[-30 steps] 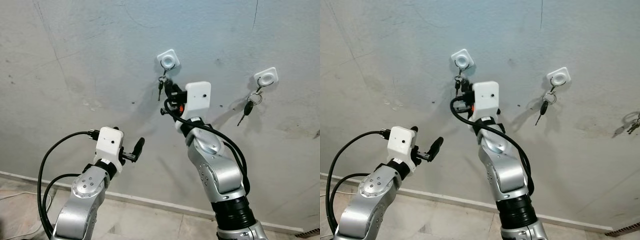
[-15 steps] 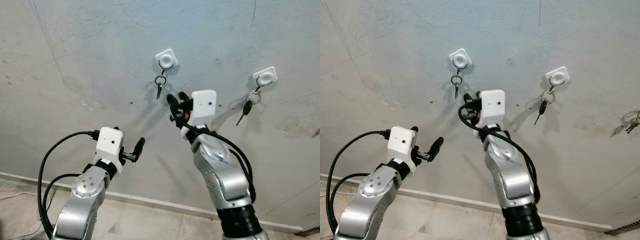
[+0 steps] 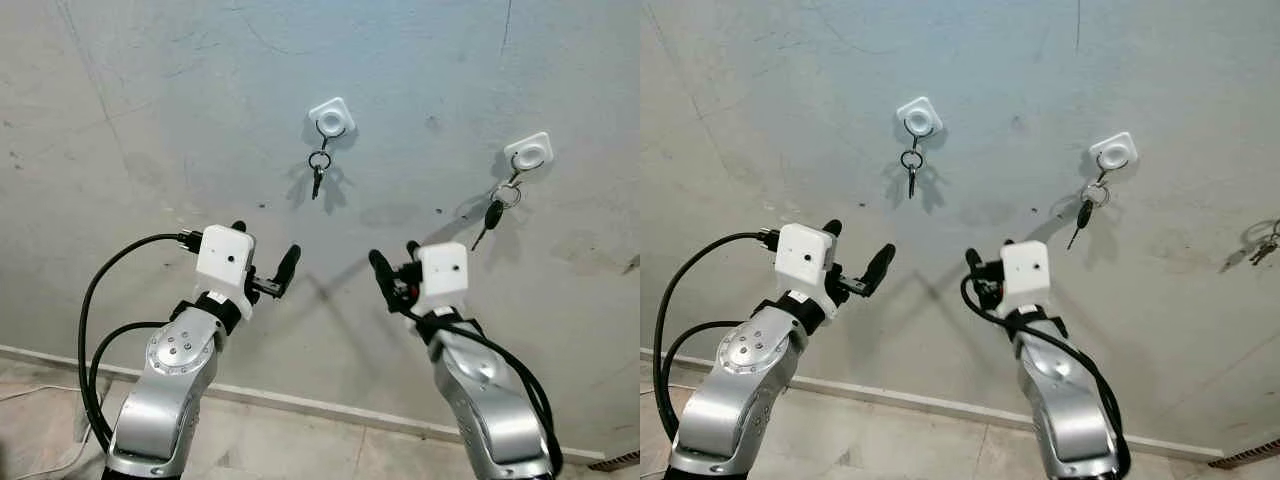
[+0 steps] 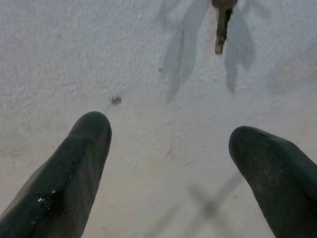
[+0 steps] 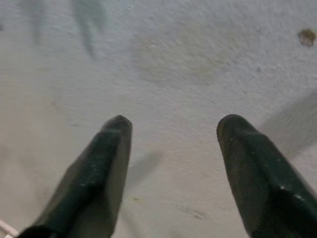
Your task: Hang keys on a hook
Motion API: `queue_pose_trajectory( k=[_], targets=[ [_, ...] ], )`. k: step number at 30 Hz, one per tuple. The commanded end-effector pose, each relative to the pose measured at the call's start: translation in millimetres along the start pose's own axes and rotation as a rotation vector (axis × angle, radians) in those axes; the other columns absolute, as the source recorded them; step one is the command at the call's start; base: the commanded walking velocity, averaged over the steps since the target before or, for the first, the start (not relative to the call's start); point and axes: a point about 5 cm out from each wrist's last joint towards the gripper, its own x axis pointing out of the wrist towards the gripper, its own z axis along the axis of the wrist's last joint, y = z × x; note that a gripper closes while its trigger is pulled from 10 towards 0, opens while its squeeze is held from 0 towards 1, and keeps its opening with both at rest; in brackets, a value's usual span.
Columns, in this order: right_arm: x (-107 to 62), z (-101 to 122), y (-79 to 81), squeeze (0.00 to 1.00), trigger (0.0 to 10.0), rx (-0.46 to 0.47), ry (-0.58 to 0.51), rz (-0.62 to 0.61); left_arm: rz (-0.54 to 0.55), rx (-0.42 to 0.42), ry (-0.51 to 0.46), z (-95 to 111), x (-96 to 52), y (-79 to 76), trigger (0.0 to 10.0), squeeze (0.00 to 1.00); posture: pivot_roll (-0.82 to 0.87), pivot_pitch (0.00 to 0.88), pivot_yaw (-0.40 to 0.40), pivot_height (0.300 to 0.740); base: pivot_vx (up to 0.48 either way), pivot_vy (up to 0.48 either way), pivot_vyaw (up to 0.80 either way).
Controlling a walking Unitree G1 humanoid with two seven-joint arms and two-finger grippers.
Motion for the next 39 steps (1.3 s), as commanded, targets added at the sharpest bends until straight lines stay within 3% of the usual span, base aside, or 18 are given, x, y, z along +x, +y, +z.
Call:
queue_pose_trajectory(
  k=[1, 7, 8, 15, 23, 30, 39],
  targets=[
    [-2.8, 8.6, 1.5, 1.00, 10.0, -0.007, -0.045, 0.022, -0.019, -0.006, -0.016, 5.6, 1.4, -2.1, 10.0, 0.00, 0.21, 0.036, -0.051, 0.740, 0.000, 0.000, 0.00],
    [-21.0, 10.9, -1.8, 1.00, 10.0, 0.031, -0.030, 0.044, -0.023, -0.012, -0.009, 3.2, 1.5, -1.8, 10.0, 0.00, 0.18, 0.027, -0.039, 0.740, 0.000, 0.000, 0.00],
    [-30.2, 14.0, -5.4, 1.00, 10.0, 0.025, -0.032, 0.043, 0.002, 0.002, 0.013, -1.9, 1.7, 1.2, 10.0, 0.00, 0.17, 0.023, -0.035, 0.740, 0.000, 0.000, 0.00],
    [-49.3, 22.4, -17.0, 1.00, 10.0, 0.044, -0.048, 0.030, 0.089, 0.034, 0.090, -19.9, 1.9, 14.6, 10.0, 0.00, 0.14, 0.015, -0.021, 0.740, 0.000, 0.000, 0.00],
    [-49.5, 34.7, -20.3, 1.00, 10.0, 0.083, -0.106, -0.021, 0.058, 0.088, 0.078, -21.9, 0.6, 13.4, 10.0, 0.00, 0.13, 0.000, -0.020, 0.740, 0.000, 0.000, 0.00],
    [-44.8, 32.3, -19.1, 1.00, 10.0, 0.098, -0.075, -0.033, 0.071, 0.044, 0.067, -20.9, 3.9, 14.2, 10.0, 0.00, 0.13, 0.000, -0.034, 0.740, 0.000, 0.000, 0.00],
    [-38.5, 37.0, -22.0, 0.96, 10.0, 0.103, -0.077, -0.037, 0.054, 0.003, 0.072, -24.2, 5.8, 7.4, 10.0, 0.00, 0.11, 0.000, -0.041, 0.740, 0.000, 0.000, -0.77]
  ],
)
